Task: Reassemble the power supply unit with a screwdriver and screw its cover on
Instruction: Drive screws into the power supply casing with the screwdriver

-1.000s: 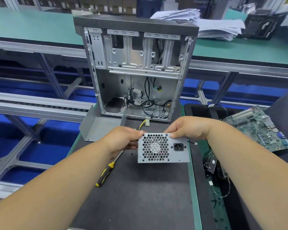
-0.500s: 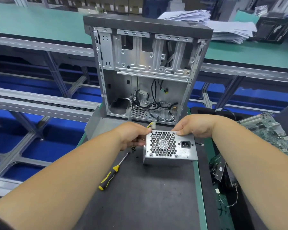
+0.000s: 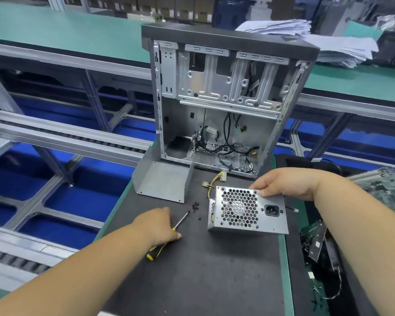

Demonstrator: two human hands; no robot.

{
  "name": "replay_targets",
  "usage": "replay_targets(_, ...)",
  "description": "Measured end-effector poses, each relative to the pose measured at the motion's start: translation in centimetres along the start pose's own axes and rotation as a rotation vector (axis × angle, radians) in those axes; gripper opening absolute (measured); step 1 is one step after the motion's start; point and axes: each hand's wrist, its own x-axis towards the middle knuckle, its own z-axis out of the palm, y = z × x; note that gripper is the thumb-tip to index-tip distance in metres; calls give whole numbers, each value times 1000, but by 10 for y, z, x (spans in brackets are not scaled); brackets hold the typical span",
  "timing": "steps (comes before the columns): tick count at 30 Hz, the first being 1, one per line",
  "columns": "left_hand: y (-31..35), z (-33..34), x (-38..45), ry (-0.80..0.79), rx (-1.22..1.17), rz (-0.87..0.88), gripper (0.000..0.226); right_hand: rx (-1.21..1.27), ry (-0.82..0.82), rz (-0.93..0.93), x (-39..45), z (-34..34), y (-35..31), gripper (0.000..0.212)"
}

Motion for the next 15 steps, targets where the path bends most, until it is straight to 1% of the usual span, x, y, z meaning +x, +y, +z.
replay_targets(1, -1, 6, 0, 23, 18, 8, 43, 15, 6, 1, 0, 1, 1, 29)
replay_targets(4, 1, 12, -2, 62, 8, 22, 28, 44, 18, -5, 1, 2, 5, 28)
replay_targets(6, 2, 6, -5, 48, -42, 31, 23, 36, 25, -3, 0, 2, 7, 28)
replay_targets(8, 3, -4, -11, 56, -140, 41, 21, -11, 66, 1, -3, 3, 7, 28)
replay_targets(10, 2, -16, -20, 81, -362, 56, 19, -123, 149, 3, -6, 4, 4, 32)
replay_targets(12, 7, -31, -32, 69, -704, 118, 17, -232, 247, -7, -10, 8, 1, 39)
replay_targets(14, 17, -51, -45, 56, -1002, 216, 14, -353, 426, -46, -13, 16, -2, 42)
replay_targets(15, 24, -62, -50, 59, -1120, 261, 11, -407, 524, -65, -15, 22, -4, 39)
